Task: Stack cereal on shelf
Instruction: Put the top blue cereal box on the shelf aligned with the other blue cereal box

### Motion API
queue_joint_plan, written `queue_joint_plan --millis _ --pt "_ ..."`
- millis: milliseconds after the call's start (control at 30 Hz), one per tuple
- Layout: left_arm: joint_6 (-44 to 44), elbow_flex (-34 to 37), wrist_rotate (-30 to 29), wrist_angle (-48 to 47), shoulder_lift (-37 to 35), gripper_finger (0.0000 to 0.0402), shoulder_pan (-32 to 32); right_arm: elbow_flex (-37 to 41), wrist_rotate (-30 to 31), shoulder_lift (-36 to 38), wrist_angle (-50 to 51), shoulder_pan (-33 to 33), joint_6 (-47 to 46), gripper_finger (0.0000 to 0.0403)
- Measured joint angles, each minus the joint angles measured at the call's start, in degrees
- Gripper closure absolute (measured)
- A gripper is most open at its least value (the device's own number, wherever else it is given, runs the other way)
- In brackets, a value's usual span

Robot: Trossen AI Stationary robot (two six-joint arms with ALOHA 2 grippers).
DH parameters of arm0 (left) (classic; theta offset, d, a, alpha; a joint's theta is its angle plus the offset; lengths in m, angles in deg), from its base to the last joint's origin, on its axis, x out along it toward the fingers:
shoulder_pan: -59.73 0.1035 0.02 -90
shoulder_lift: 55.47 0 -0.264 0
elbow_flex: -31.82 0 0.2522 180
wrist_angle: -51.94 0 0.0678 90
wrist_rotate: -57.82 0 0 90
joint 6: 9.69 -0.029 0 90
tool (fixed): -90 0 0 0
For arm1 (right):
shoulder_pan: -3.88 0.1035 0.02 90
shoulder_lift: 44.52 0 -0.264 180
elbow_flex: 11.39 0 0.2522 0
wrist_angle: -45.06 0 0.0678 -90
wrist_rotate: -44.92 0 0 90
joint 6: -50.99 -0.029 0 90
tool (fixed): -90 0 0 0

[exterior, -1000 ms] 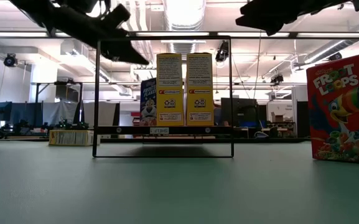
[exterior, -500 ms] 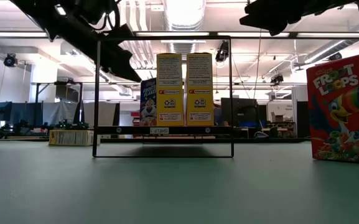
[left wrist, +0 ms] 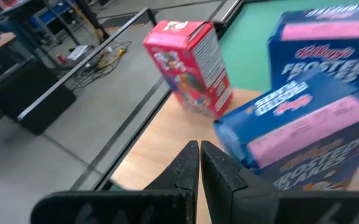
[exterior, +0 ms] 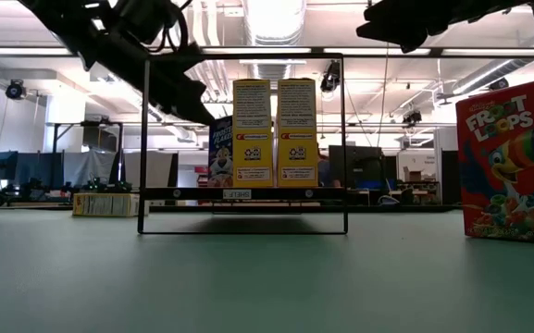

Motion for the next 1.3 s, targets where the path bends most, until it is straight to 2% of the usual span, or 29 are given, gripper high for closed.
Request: queue_joint_plan --millis 167,733,1000,1300 --pt "0.1 0.0 2.7 1.2 0.0 0.0401 0.0 0.0 0.0 0.0 0.0 0.0 0.0 0.0165" --pt "1.0 0.0 2.8 2.3 -0.3 0.0401 0.0 0.0 0.0 0.0 0.2 0.0 0.1 0.0165" --pt "2.6 0.0 -0.9 -0.6 -0.3 0.0401 0.0 0.0 0.5 0.0 0.2 0.0 0.5 0.0165" --pt "2.9 0.0 -0.7 5.8 3.9 0.0401 0.1 0.0 0.5 0.0 0.2 0.0 0.5 0.0165"
